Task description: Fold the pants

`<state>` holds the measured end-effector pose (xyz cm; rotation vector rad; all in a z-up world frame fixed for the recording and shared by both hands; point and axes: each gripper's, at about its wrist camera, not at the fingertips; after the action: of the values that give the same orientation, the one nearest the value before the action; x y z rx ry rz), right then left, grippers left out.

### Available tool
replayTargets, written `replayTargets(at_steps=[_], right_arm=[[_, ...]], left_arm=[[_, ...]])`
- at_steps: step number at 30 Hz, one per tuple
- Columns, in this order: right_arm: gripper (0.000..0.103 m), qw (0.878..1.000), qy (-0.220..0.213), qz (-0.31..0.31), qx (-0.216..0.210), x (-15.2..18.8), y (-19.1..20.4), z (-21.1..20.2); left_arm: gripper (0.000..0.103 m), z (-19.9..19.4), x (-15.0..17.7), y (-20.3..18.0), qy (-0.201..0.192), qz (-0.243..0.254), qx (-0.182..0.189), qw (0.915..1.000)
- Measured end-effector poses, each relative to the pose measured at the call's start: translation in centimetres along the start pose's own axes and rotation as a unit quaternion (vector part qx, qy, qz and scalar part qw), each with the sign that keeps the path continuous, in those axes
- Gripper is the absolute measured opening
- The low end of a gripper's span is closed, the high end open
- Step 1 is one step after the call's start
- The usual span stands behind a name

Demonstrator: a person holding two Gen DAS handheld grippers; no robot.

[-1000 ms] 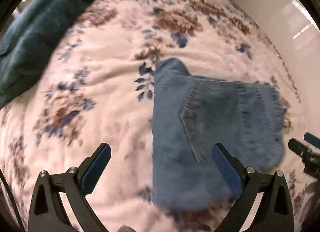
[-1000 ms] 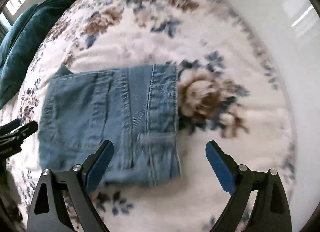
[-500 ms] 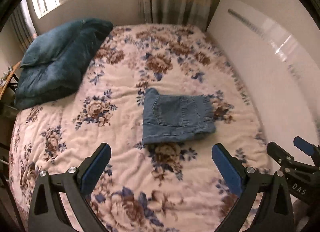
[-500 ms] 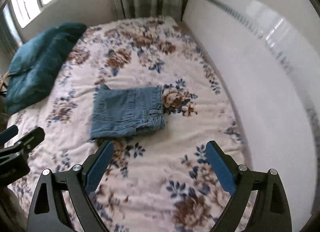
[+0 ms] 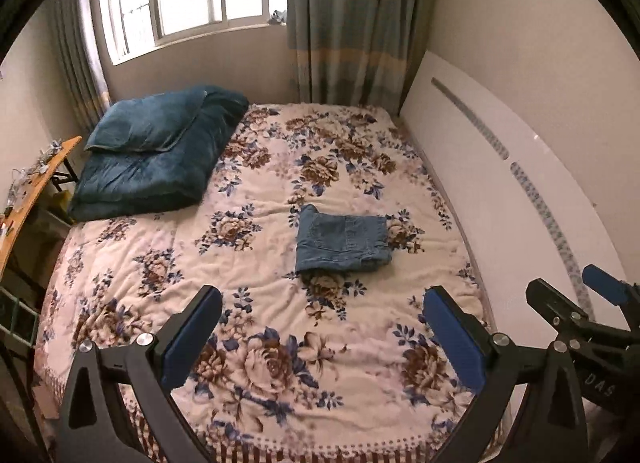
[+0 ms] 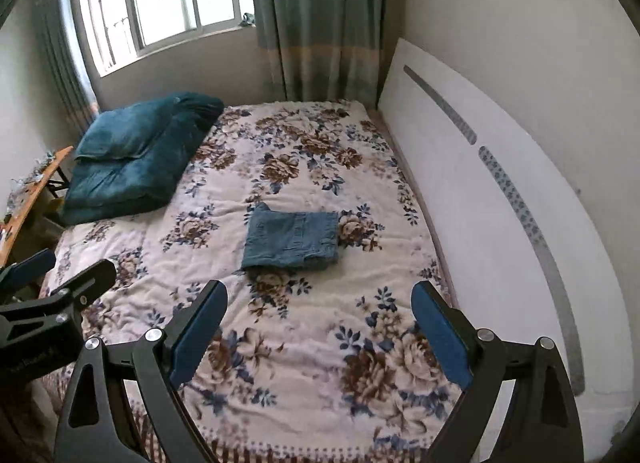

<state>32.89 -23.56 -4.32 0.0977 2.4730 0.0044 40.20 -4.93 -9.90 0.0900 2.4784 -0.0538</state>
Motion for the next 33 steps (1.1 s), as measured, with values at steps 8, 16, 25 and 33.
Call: replayTargets(at_steps=[8,16,25,33], right_arm=[[0.095,1.0,-0.016,0.004,-0.003,2.5,0.4,-9.3],[0.095,1.0,-0.018,-0.003,-0.006,4.1,0.8,-13.8],[0.095,1.0,-0.02,-0.002,-0.011,4.5,0.5,-16.3],[0.095,1.0,-0.009,-0.002,-0.017,1.4,-0.1,-15.6]], left_arm=[[0.103,-6.5,2.4,-0.1,-0.009,0.008,-0.027,0.9996],[0.103,-10.0,4.1,0.1,-0.008,0.003,-0.027,0.9996],[0.103,-11.9,3.6,0.6,-0.021,-0.003,-0.041,0.9989],[0.103,-10.7,0.7,1.1,0.005,-0.025,-0.039,0.9989]])
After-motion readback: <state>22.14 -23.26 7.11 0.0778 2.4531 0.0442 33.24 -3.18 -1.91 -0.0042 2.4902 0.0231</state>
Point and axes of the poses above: each gripper's, at about its wrist camera, not at the fingertips, and z roughly the way its jaws point, y to its left, x to its underside, and after that the axes turned 1 degree about y, right-handed
